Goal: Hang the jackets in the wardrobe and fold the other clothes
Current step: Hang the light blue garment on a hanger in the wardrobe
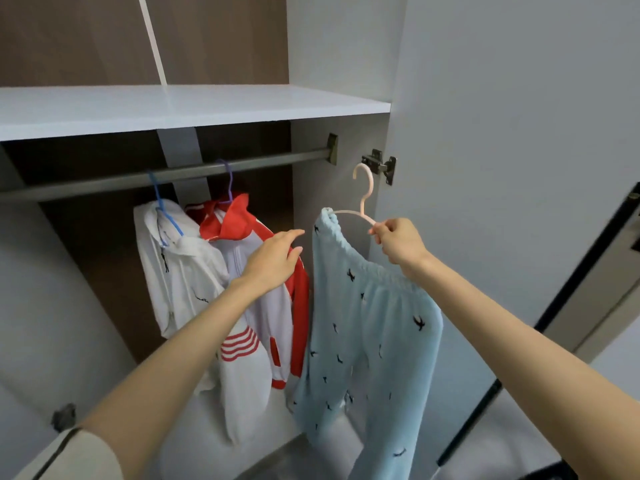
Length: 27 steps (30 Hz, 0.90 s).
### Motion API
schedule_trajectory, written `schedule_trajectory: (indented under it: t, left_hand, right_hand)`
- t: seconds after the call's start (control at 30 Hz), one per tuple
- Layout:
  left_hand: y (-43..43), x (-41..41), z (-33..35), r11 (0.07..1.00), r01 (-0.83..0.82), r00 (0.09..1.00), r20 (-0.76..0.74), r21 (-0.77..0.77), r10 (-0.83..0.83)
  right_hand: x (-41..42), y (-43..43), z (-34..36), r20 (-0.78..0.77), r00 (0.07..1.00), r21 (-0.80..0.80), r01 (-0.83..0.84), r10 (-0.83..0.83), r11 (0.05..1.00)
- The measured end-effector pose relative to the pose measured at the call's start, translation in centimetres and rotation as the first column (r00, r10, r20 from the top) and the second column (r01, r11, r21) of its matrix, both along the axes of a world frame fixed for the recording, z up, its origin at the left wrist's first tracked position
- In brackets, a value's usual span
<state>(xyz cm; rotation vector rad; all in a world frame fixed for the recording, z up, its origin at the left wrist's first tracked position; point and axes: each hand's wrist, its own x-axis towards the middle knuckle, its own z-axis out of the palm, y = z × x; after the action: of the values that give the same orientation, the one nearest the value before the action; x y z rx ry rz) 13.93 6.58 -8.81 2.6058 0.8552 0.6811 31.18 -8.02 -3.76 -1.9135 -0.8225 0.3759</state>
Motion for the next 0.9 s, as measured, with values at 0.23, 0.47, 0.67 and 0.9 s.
schedule_trajectory:
  t: [0.23,0.47,0.67,0.9]
  left_hand:
    - [7.4,3.3,-2.0,0.999,-0.026,0.989,-0.141,0.048,0.033]
    - [13.9,5.3,-4.7,0.984,-0.119,0.929,-0.334,0.132,0.157]
    - [16.5,5.2,-6.9,0.970,-0.115,0.957,-0.236,0.213,0.166]
    - [17.2,4.6,-7.5,0.961,-0.106,0.986,-0.095,0.256,0.134]
  right_hand:
    - [2.7,10.3,-0.6,0.055,0.998,0.069,-0.035,0.031,0.997]
    - [5.7,21.1,-0.3,0.138,0.983,0.072,-0.133,0.122,0.988]
    - [7.1,28.2,-1.9,0.147,0.973,0.011,-0.182,0.178,0.983]
    - [6.7,31.7,-5.1,0.070,0.976,-0.055,-0.202,0.206,0.978]
